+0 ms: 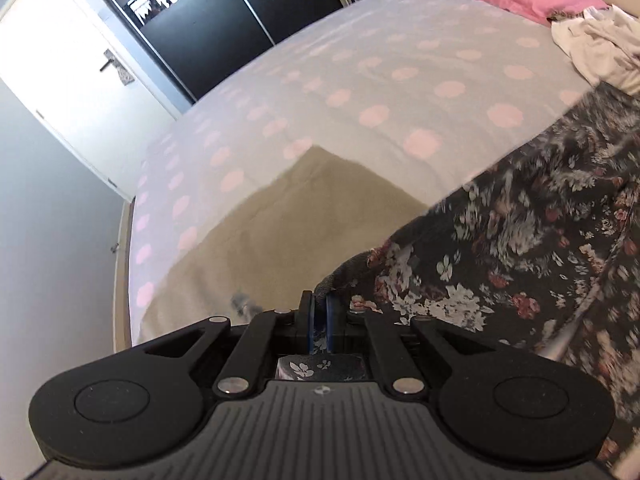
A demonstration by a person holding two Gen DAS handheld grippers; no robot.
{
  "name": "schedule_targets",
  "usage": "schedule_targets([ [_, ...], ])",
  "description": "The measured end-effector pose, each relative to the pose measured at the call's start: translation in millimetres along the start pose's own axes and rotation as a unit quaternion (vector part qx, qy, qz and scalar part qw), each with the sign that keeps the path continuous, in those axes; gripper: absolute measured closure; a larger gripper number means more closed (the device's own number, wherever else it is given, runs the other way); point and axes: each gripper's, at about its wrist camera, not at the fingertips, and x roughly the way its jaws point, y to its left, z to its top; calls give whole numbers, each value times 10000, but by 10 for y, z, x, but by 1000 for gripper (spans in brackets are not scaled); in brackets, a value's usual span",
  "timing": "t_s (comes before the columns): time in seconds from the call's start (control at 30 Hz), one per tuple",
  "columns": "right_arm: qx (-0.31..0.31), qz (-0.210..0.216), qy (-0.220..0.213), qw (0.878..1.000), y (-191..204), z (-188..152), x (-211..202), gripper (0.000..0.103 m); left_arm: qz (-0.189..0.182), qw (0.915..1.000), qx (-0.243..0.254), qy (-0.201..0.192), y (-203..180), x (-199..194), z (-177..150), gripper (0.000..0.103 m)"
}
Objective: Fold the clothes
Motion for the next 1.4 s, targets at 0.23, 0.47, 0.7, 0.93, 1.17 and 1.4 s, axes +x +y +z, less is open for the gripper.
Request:
schedule_targets([
  [0.23,-791,360,587,9945,520,-115,371,99,290,9985,-387,255,-284,-182,-244,99],
  [0.47,-1618,542,1091,9793,727,95,1016,83,281,9975,-449,462,-251,-45,-259,99],
  [0.7,-2296,841,1688,9548,748,353,1827,65,90,9969,-290,726,-191,189,-237,99],
  [0.93,-2825,903,2153,9304,682,514,2620,60,-10,9961,-365,807,-122,365,-237,99],
  [1.17,-2326,1239,2597,9290,513,487,2967,70,-45,9953,-390,888,-142,461,-308,99],
  [1.4,-2529,1109,2154,9367,472,479,2560,93,94,9951,-421,892,-176,434,-296,99],
])
